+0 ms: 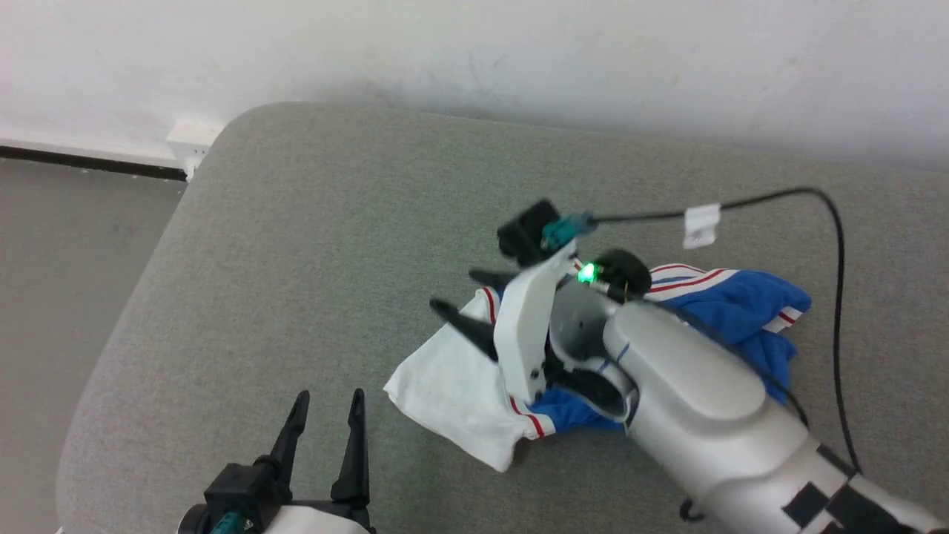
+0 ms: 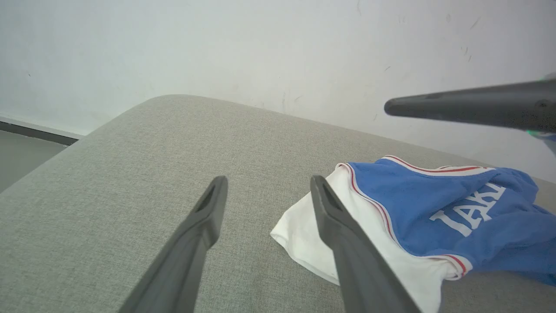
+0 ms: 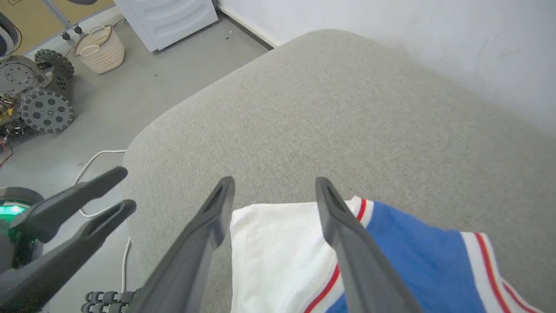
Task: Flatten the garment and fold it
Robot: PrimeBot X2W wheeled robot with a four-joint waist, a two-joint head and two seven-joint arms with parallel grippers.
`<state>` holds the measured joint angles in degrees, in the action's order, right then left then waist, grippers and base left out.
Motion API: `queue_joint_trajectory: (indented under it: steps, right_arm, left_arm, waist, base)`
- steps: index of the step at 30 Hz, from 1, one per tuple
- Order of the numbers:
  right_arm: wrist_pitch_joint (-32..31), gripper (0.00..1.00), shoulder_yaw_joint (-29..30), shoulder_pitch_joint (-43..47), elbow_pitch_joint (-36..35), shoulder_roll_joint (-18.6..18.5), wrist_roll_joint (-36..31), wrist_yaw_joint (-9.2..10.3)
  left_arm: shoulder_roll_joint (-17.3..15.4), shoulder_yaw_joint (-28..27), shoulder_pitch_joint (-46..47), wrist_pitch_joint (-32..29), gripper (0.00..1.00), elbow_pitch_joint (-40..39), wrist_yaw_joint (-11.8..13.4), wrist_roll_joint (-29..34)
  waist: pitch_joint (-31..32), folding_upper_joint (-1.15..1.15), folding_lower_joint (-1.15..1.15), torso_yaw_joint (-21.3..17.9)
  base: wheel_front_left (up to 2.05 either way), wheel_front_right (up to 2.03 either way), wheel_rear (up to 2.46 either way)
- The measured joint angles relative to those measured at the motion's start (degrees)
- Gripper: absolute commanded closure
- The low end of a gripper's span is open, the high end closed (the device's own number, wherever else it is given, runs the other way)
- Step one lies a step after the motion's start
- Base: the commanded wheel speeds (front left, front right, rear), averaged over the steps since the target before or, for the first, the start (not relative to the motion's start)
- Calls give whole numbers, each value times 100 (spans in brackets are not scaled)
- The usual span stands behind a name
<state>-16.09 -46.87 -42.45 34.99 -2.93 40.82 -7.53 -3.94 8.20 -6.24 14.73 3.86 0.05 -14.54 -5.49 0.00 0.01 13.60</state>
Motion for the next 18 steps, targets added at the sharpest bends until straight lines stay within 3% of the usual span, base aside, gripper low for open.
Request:
queue_joint_trajectory:
  steps: [5, 8, 13, 18]
  right_arm:
    - [159, 0, 621, -310, -26, -48, -188, 0]
    - [133, 0, 1152, -193, -196, -463, -439, -1]
    - [-287, 0, 2413, 632, -862, -1357, -904, 0]
    - [-1169, 0, 3690, 1879, -1922, -1527, -1396, 0]
  left_arm:
    - [8, -57, -8, 0, 0, -15, 10, 1]
    - [5, -88, -35, 0, 0, -64, 30, 4]
    - [1, -105, -74, 0, 0, -148, 52, 43]
    - [-10, -133, -75, 0, 0, -225, 52, 45]
  waist:
    - [70, 0, -1, -140]
    - [110, 0, -1, -248]
    - [116, 0, -1, -431]
    - [0, 0, -1, -572]
  base:
    - [0, 0, 0]
    - [0, 0, 0]
    - [0, 0, 0]
    - [0, 0, 0]
